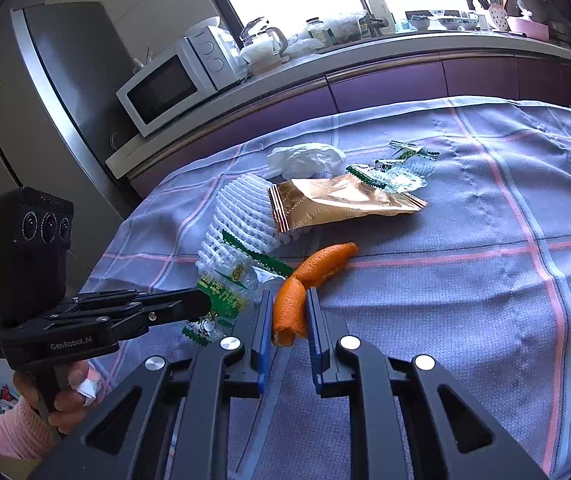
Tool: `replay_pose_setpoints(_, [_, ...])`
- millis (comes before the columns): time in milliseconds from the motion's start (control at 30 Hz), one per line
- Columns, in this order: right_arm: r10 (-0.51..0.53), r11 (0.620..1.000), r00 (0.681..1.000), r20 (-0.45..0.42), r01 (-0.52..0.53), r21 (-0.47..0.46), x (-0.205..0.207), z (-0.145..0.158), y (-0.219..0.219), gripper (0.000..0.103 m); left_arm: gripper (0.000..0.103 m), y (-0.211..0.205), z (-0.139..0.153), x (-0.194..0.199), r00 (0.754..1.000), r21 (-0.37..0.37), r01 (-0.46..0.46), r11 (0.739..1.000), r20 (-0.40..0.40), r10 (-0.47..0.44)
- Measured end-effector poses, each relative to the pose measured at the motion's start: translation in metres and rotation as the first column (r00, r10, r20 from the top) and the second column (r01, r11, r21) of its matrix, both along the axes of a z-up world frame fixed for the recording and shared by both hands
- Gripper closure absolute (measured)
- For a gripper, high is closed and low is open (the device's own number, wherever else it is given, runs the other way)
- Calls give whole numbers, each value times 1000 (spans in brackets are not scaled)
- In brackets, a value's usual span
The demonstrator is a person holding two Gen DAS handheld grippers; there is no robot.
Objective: Collect trash
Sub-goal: 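Grasp the green-printed snack bag with the left tool while the right tool grasps the orange peel, then carry the snack bag and orange peel over the teal bin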
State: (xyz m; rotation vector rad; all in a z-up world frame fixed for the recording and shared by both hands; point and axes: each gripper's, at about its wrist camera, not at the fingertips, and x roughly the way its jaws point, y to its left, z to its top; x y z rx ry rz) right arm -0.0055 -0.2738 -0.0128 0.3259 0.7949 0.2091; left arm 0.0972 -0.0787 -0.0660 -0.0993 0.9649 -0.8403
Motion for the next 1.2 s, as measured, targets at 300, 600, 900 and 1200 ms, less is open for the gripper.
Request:
replay_pose_setpoints(300, [48,998,998,44,-49,30,-8,16,12,89,99,38,20,-23,997,-19,-38,999,70,40])
replay_pose_setpoints(600, [183,980,979,94,-189,66,-5,34,59,89,99,115,38,-46,979,-61,-157,986,120,163])
replay_pose_setpoints(900, [375,919,922,100,-384,93,13,37,132,89,99,198,47,-69,931,-82,-331,940,136,339])
replay_pose_setpoints(1200, [571,812,816,91,-577,86,34,41,209,89,99,286,51,-94,832,-98,-525,845,150,534])
